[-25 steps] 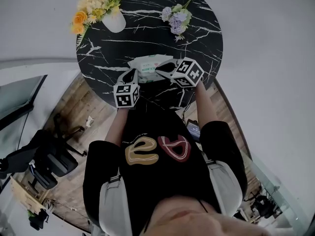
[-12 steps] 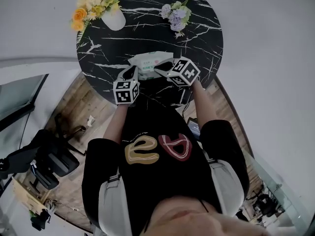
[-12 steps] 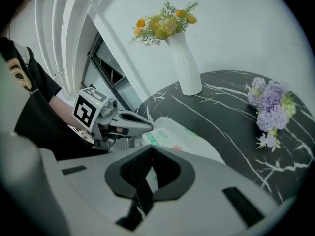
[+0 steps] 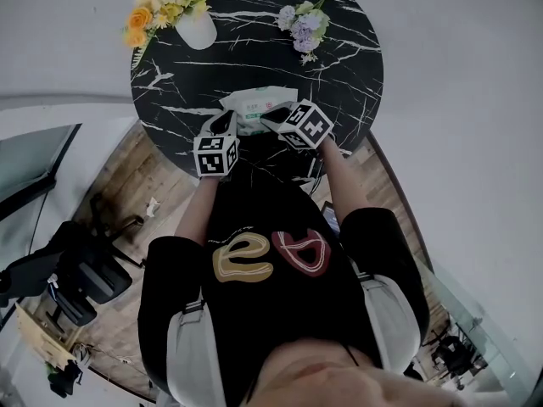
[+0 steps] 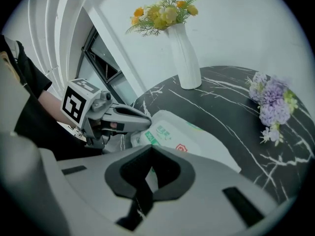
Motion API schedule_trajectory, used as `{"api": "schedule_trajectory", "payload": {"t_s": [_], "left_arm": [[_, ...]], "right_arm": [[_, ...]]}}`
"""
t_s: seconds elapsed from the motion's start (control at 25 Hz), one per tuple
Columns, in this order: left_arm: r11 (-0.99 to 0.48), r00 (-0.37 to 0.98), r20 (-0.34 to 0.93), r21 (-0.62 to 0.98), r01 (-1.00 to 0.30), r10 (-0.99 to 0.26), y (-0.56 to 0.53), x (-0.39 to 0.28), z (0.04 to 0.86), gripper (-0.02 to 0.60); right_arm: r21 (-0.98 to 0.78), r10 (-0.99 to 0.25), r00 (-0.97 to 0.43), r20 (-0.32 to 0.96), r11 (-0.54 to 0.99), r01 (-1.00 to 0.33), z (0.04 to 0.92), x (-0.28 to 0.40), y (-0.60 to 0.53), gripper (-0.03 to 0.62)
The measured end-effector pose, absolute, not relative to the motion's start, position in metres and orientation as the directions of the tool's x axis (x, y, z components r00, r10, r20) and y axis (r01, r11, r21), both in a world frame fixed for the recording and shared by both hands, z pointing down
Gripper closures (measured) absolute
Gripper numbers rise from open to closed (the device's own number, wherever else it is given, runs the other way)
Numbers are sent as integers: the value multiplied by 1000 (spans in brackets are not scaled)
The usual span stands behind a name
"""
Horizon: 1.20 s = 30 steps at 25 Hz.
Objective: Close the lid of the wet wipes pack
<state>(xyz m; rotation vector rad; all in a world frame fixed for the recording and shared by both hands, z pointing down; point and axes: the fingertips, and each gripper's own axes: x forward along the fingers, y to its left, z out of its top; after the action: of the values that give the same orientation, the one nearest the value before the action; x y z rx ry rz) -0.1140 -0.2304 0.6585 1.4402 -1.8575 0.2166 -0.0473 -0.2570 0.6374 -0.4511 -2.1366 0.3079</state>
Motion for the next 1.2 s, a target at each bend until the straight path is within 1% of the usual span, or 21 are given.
{"api": "schedule_trajectory", "payload": {"t_s": [0.32,0.48,0.8,1.04,1.2], "left_arm": [[344,-63,643,321,-882,-763,-230,-115,659,558],[341,-49,635,346,-874,-771,-230,-115,660,560],[316,-10,639,368,-874,-769,-230,-116,661,560],[297,4,627,375,-878,-779,-230,-115,662,560],[296,26,634,397,-869,-773,-230,-118,662,560]], "right_arm": [[-344,379,-508,773,924,166,645,-48,-256,582],[-393,378,-517,768,916,86,647,-49,-258,582],[-399,360,-512,780,916,36,650,-50,-257,583],[-326,253,-510,822,944,-57,652,-50,-257,583],[-284,159,-560,813,948,-142,651,-52,-258,583]]}}
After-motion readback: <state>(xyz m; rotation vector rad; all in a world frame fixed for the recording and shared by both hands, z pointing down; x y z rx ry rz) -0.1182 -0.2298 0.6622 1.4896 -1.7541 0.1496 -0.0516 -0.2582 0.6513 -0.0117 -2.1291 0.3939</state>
